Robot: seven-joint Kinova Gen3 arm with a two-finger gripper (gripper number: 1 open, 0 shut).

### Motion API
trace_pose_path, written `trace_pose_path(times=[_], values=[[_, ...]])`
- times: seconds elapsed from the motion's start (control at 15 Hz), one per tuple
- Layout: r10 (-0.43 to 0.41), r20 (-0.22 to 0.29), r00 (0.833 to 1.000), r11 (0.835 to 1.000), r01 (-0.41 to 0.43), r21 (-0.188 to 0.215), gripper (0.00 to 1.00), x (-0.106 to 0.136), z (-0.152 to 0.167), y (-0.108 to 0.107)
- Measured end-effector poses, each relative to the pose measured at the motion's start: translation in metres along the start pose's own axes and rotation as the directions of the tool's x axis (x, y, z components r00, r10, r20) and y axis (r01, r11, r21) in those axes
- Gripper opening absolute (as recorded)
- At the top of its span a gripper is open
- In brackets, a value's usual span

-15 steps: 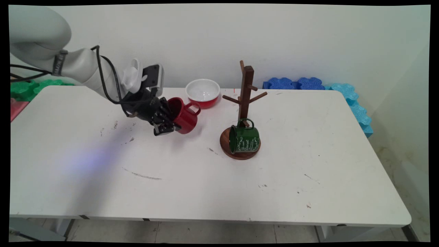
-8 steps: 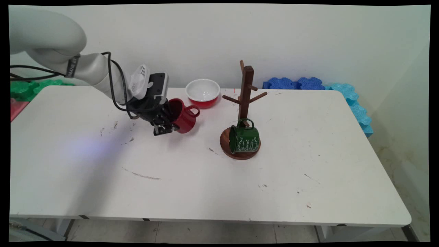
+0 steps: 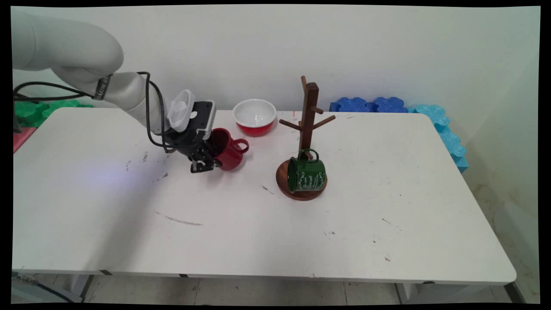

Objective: Place the picked object on the table

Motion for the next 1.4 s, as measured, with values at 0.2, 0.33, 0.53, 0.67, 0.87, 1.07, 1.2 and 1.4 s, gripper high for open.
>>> trace_pose_path(times=[0.2, 0.33, 0.53, 0.67, 0.87, 1.07, 1.2, 1.4], values=[[0.014, 0.017, 1.0, 1.0, -0.014, -0.01, 0.0, 0.001, 0.006, -0.001], [0.021, 0.026, 0.999, 1.0, -0.02, -0.015, 0.0, 0.001, 0.009, -0.002], [0.027, 0.033, 0.999, 0.999, -0.026, -0.019, 0.0, 0.002, 0.012, -0.003], [0.032, 0.036, 0.999, 0.999, -0.031, -0.021, 0.0, 0.002, 0.014, -0.004], [0.039, 0.041, 0.998, 0.999, -0.038, -0.024, 1.0, 0.003, 0.017, -0.005], [0.047, 0.043, 0.998, 0.999, -0.046, -0.025, 1.0, 0.003, 0.021, -0.007], [0.053, 0.042, 0.998, 0.998, -0.052, -0.024, 1.0, 0.004, 0.022, -0.008], [0.062, 0.039, 0.997, 0.998, -0.061, -0.022, 1.0, 0.004, 0.024, -0.009]])
